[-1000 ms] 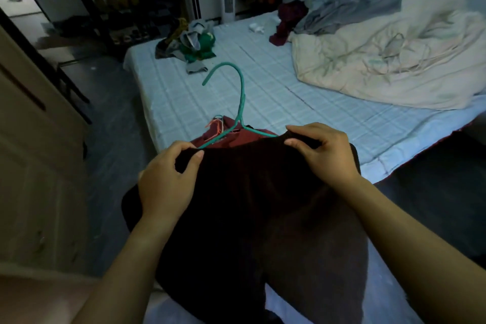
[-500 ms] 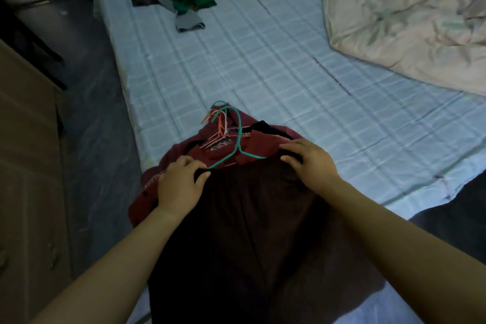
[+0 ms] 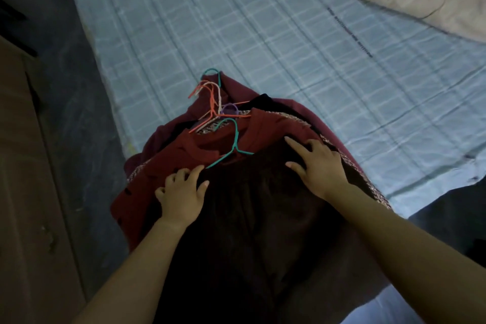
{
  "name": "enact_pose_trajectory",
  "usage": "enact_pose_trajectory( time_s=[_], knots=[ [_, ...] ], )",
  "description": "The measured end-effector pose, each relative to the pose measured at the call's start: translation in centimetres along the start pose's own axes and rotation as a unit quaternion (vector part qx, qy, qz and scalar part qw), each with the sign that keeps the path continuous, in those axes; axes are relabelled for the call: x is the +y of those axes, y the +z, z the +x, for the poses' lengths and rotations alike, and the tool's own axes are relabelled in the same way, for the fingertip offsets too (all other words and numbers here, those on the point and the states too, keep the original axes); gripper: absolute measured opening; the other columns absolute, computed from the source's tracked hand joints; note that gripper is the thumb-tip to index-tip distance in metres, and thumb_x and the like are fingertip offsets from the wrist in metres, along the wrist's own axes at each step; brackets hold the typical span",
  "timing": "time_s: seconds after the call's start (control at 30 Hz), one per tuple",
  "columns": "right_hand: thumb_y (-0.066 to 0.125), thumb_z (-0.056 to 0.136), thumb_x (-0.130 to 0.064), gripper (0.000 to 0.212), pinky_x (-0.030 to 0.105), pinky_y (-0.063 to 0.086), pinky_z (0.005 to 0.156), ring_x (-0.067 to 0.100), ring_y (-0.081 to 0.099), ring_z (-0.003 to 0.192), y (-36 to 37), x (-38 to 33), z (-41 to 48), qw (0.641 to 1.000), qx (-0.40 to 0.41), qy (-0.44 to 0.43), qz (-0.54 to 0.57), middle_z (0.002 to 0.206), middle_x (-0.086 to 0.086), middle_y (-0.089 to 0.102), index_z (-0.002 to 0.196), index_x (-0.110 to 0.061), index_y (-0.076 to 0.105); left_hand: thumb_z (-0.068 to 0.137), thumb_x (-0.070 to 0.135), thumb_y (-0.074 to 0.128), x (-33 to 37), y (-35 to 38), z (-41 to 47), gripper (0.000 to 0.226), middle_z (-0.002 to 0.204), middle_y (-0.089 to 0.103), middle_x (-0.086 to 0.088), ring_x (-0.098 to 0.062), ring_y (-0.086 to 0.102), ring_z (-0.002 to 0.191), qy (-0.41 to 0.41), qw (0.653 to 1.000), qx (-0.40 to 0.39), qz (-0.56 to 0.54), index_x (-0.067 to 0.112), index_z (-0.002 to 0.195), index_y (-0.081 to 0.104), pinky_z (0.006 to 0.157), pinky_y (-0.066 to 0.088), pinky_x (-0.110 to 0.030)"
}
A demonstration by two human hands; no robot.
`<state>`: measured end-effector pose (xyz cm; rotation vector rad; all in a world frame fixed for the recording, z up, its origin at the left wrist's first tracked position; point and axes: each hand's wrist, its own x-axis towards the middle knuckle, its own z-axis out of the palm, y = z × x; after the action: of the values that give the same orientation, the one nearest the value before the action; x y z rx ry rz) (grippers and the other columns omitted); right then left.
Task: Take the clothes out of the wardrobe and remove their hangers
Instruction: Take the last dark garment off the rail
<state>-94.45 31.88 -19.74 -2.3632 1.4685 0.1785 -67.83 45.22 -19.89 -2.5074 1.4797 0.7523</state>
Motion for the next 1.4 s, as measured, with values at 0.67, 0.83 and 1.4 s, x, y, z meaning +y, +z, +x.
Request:
enact_pose_trajectory(
  time_s=[0.67,0.83,1.4],
  knots=[
    [0.056,0.090,-0.041,0.043,0.031,0.045,0.092,0.013,0.057,0.107,-9.4,14.0,-20.0,0.945,0.100,-0.041,0.308,0.115,-0.003,0.063,0.132,-0.038,0.047,0.088,0.035,0.059,17.1,-5.6,-18.9,0.013,0.076,0.058,0.007,-0.016,0.054,0.070,0.125,0.960,0.192,-0.161,0.024,0.082,0.055,0.060,0.039,-0.032],
    [0.064,0.087,-0.029,0.042,0.023,0.044,0.094,0.009,0.059,0.104,-12.1,24.5,-29.7,0.923,0.149,-0.023,0.354,0.114,-0.004,0.066,0.128,-0.030,0.054,0.087,0.037,0.060,29.6,-5.0,-26.8,0.015,0.078,0.057,0.010,-0.010,0.050,0.072,0.198,0.942,0.234,-0.135,0.024,0.080,0.057,0.061,0.035,-0.030],
    [0.062,0.082,-0.046,0.048,0.008,0.036,0.085,0.003,0.053,0.088,-32.8,54.3,-35.1,0.868,0.468,-0.013,0.166,0.095,0.001,0.063,0.123,-0.022,0.061,0.085,0.045,0.060,66.1,-9.7,-30.3,0.018,0.066,0.061,0.004,-0.013,0.054,0.053,0.292,0.866,0.279,-0.296,0.029,0.078,0.056,0.054,0.042,-0.032]
  ],
)
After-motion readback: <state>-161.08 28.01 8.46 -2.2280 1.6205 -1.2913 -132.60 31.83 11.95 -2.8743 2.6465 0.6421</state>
